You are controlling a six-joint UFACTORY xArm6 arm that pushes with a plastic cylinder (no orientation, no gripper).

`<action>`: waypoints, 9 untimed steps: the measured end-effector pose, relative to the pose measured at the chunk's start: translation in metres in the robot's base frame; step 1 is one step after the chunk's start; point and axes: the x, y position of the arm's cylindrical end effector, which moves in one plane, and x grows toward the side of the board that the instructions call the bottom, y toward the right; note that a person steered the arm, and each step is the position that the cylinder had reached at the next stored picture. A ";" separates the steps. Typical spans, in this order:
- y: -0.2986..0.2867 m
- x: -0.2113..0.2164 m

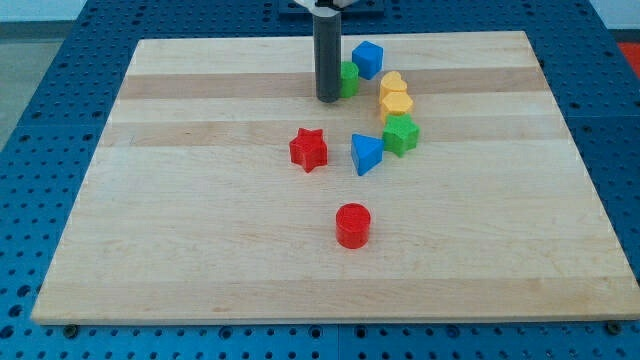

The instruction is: Slide the blue cube right a bit

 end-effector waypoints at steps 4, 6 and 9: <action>0.046 -0.013; 0.056 -0.011; 0.027 -0.012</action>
